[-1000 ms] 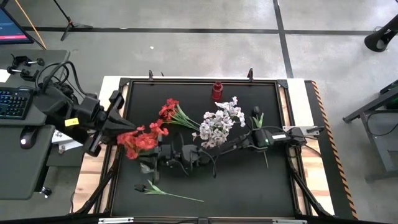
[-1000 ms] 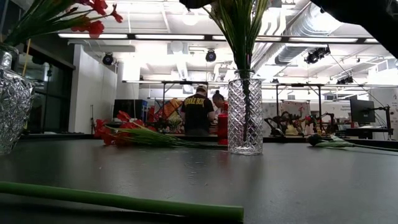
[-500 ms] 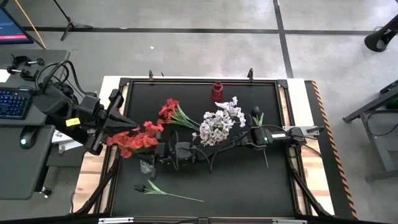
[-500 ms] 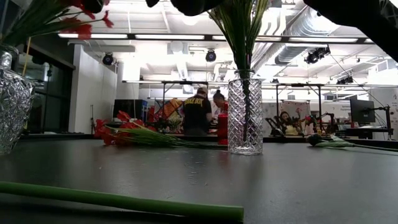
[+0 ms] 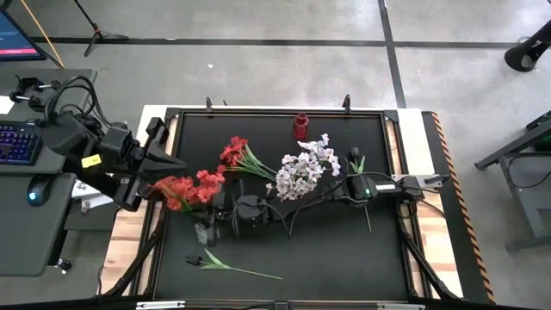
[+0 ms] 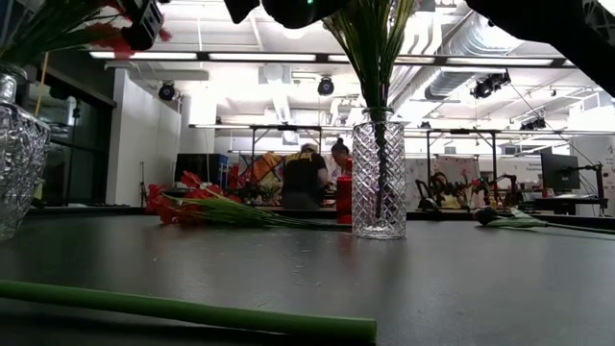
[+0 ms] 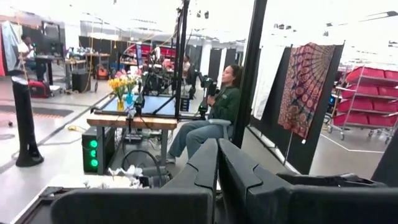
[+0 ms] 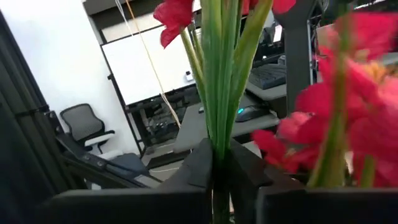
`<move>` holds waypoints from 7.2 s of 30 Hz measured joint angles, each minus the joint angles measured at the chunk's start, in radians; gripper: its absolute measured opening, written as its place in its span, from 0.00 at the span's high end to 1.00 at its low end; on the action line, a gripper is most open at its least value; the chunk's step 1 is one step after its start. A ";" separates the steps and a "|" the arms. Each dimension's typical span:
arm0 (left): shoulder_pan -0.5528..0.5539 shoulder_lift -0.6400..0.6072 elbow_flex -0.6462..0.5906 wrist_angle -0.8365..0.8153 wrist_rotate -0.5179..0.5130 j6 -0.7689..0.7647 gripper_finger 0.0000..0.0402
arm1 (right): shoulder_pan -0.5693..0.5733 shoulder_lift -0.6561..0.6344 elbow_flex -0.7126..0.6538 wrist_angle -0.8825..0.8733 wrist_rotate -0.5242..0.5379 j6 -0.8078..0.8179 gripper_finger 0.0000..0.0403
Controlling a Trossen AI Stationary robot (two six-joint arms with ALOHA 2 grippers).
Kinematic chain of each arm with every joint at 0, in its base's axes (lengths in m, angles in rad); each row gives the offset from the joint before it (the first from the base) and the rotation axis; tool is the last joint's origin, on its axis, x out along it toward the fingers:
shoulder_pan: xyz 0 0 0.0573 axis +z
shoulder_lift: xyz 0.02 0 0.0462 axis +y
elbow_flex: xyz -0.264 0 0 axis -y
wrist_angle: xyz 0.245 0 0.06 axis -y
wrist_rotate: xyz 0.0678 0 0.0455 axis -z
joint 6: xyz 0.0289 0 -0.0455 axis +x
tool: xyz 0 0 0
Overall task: Sort flowers into vase by color
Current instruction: Put the right red flowers into the left transparent vase, then put the red flowers into the left transparent vase
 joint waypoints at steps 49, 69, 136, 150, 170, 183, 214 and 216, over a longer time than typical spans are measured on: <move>0.000 -0.039 0.000 -0.004 -0.066 0.113 1.00 | 0.139 -0.315 0.119 -1.684 -0.329 -0.149 0.41; 0.000 -0.097 0.000 -0.140 -0.018 -0.016 1.00 | 0.381 -0.580 -0.642 -1.581 -0.631 0.381 0.41; 0.120 0.078 0.000 0.013 -0.758 0.116 1.00 | -0.570 -0.650 -1.284 -0.079 -0.505 -0.197 0.41; 0.120 0.075 0.000 0.012 -0.758 0.116 1.00 | -0.538 -0.590 -1.260 -0.137 -0.534 -0.389 0.41; 0.120 0.075 0.000 0.027 -0.758 0.110 1.00 | -0.466 -0.544 -1.258 -0.132 -0.241 -0.476 0.75; 0.120 0.075 0.000 0.027 -0.757 0.142 1.00 | -0.490 -0.594 -1.264 -0.190 -0.267 -0.362 1.00; 0.120 0.075 0.000 0.027 -0.757 0.180 1.00 | -0.621 -0.868 -1.261 -0.230 -0.424 -0.213 0.99; 0.119 0.075 0.000 0.027 -0.757 0.177 1.00 | -0.615 -0.839 -1.261 -0.234 -0.450 -0.175 0.96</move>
